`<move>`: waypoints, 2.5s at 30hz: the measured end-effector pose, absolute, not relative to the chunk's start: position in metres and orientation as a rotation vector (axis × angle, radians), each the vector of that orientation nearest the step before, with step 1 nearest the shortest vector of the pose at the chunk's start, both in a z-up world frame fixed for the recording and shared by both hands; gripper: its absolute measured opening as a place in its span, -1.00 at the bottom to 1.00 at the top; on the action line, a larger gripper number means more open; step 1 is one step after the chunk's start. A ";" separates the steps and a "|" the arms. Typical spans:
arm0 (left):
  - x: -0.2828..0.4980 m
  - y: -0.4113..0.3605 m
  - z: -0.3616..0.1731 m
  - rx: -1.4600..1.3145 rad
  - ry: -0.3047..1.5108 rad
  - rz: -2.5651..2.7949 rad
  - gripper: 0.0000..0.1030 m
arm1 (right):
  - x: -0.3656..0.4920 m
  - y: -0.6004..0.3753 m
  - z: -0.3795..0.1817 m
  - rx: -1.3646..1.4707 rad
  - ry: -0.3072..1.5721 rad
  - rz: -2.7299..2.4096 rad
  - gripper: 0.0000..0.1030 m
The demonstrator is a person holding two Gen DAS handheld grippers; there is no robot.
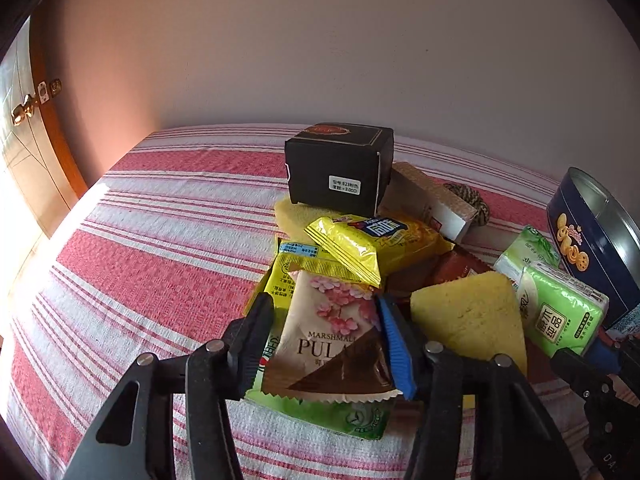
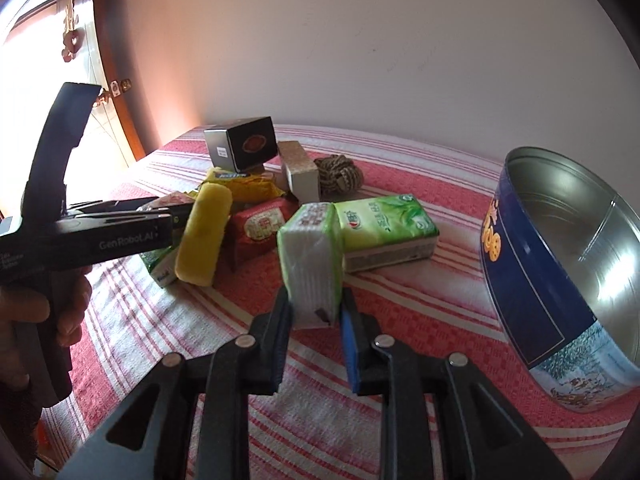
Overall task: Organize objects
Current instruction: 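Grasp the small green-white tissue pack with the right tool while the left tool grasps the pink marshmallow pouch, then lift both held items and carry them over the blue tin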
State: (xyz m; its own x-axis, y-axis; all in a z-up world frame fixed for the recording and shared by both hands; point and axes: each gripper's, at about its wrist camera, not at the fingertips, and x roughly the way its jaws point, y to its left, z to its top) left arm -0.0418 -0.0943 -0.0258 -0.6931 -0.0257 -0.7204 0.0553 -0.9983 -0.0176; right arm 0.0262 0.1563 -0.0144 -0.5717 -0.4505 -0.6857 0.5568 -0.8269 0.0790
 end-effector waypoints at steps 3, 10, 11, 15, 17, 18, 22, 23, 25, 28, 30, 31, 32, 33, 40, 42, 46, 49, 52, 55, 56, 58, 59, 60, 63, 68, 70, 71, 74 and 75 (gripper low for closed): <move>-0.039 -0.090 -0.030 1.172 -0.012 -2.858 -0.06 | 0.028 0.158 -0.012 0.946 0.201 -2.392 -0.55; -0.014 -0.090 0.003 0.955 0.117 -2.966 -0.40 | 0.035 0.179 0.013 0.817 0.050 -2.418 -0.56; -0.011 -0.087 0.010 0.921 0.115 -2.983 -0.40 | 0.036 0.183 0.017 0.800 0.019 -2.412 -0.56; 0.000 -0.068 0.029 0.821 0.041 -3.027 -0.40 | 0.040 0.197 0.030 0.738 -0.037 -2.427 -0.56; 0.004 -0.067 0.033 0.809 0.039 -3.038 -0.40 | 0.043 0.203 0.033 0.716 -0.035 -2.443 -0.56; 0.006 -0.068 0.035 0.806 0.048 -3.047 -0.40 | 0.043 0.206 0.034 0.711 -0.031 -2.454 -0.56; 0.015 -0.083 0.030 0.810 0.006 -3.027 -0.40 | 0.045 0.210 0.035 0.691 0.014 -2.507 -0.56; 0.015 -0.088 0.028 0.822 0.003 -3.012 -0.40 | 0.046 0.211 0.035 0.686 0.017 -2.510 -0.56; 0.012 -0.096 0.022 0.859 0.018 -2.981 -0.40 | 0.047 0.213 0.036 0.680 0.018 -2.510 -0.56; 0.004 -0.098 0.009 0.960 -0.018 -2.975 -0.40 | 0.048 0.211 0.035 0.686 0.027 -2.507 -0.56; -0.004 -0.094 -0.001 1.003 -0.072 -2.945 -0.36 | 0.047 0.211 0.033 0.698 0.033 -2.504 -0.56; -0.007 -0.092 -0.006 1.032 -0.086 -2.929 -0.29 | 0.046 0.211 0.033 0.705 0.035 -2.502 -0.56; -0.008 -0.092 -0.010 1.048 -0.079 -2.920 -0.15 | 0.045 0.210 0.032 0.711 0.037 -2.501 -0.56; -0.008 -0.094 -0.012 1.029 -0.056 -2.928 -0.14 | 0.045 0.210 0.031 0.717 0.039 -2.502 -0.56; -0.001 -0.112 -0.014 1.062 0.054 -2.970 0.39 | 0.042 0.207 0.027 0.749 0.045 -2.491 -0.56; 0.003 -0.114 -0.014 1.052 0.083 -2.988 0.46 | 0.042 0.206 0.027 0.744 0.049 -2.491 -0.56; 0.001 -0.092 -0.011 1.020 -0.095 -2.995 0.46 | 0.043 0.204 0.026 0.737 0.067 -2.493 -0.56; -0.014 -0.083 -0.019 1.093 -0.149 -2.974 0.20 | 0.041 0.204 0.025 0.744 0.073 -2.497 -0.56; -0.024 -0.096 -0.026 1.156 0.014 -2.967 -0.14 | 0.041 0.205 0.026 0.741 0.069 -2.505 -0.56; -0.016 -0.105 -0.019 1.073 0.106 -2.974 -0.17 | 0.041 0.206 0.027 0.732 0.063 -2.510 -0.56; -0.012 -0.106 -0.015 1.030 0.114 -2.982 -0.17 | 0.042 0.206 0.028 0.727 0.060 -2.509 -0.56; -0.005 -0.105 -0.003 0.946 0.125 -3.006 -0.26 | 0.045 0.208 0.031 0.710 0.054 -2.511 -0.56; -0.002 -0.103 0.003 0.914 0.123 -3.016 -0.39 | 0.046 0.209 0.033 0.697 0.052 -2.514 -0.56; 0.001 -0.100 0.009 0.881 0.115 -3.026 -0.39 | 0.047 0.211 0.035 0.684 0.048 -2.517 -0.56; 0.011 -0.083 0.026 0.795 0.028 -3.064 -0.39 | 0.050 0.222 0.042 0.653 0.015 -2.528 -0.56; 0.014 -0.080 0.034 0.851 -0.038 -3.060 -0.25 | 0.044 0.241 0.044 0.667 -0.049 -2.553 -0.56; 0.012 -0.087 0.026 0.938 -0.024 -3.034 0.22 | 0.043 0.246 0.044 0.677 -0.065 -2.555 -0.56; 0.011 -0.089 0.019 0.972 -0.037 -3.008 0.48 | 0.043 0.247 0.045 0.676 -0.069 -2.552 -0.55; 0.005 -0.094 -0.007 1.077 -0.063 -2.930 0.50 | 0.049 0.245 0.048 0.653 -0.059 -2.542 -0.56; 0.002 -0.097 -0.015 1.103 -0.040 -2.899 0.50 | 0.050 0.243 0.049 0.645 -0.048 -2.540 -0.56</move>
